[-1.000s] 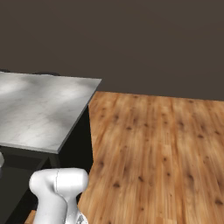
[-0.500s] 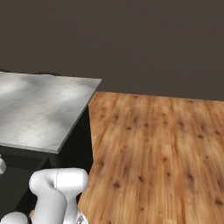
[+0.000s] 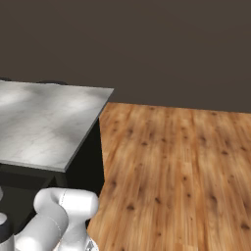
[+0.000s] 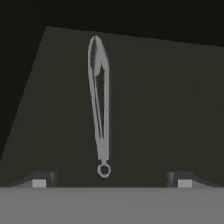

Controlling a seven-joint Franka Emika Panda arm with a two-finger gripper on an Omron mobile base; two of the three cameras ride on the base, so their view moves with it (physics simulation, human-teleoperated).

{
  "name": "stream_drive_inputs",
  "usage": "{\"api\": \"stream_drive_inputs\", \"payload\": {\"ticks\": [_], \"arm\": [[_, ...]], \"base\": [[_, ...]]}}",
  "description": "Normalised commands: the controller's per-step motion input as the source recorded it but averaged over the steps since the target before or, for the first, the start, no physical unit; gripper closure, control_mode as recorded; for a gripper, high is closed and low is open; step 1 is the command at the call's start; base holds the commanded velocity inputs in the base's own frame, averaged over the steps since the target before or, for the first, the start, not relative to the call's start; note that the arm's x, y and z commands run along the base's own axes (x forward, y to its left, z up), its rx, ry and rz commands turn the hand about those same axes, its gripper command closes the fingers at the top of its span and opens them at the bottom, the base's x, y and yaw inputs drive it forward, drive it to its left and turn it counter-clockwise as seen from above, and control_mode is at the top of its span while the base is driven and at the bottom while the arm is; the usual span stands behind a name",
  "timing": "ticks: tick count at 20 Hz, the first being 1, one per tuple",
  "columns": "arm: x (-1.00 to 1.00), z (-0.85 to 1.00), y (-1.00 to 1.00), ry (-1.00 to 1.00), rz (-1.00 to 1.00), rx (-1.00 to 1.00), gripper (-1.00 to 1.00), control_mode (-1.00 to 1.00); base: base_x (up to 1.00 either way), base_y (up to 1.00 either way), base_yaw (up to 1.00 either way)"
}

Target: Take the tongs from the drawer on the left and place them on the dining counter next to the tray containing the hot dog.

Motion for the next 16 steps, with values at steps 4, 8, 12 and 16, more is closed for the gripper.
{"api": "stream_drive_inputs", "payload": {"ticks": [4,8,12,16], "arm": [[0.01,-0.50,0.27,0.00,0.00,0.00,-1.00,-1.00],[0.00,-0.57,0.14,0.00,0.00,0.00,-1.00,-1.00],[0.00,-0.57,0.05,0.00,0.00,0.01,-1.00,-1.00],[0.00,-0.28,0.04,0.00,0.00,0.02,-1.00,-1.00]], "base": [[0.00,0.00,0.00],[0.00,0.00,0.00],[0.00,0.00,0.00],[0.00,0.00,0.00]]}}
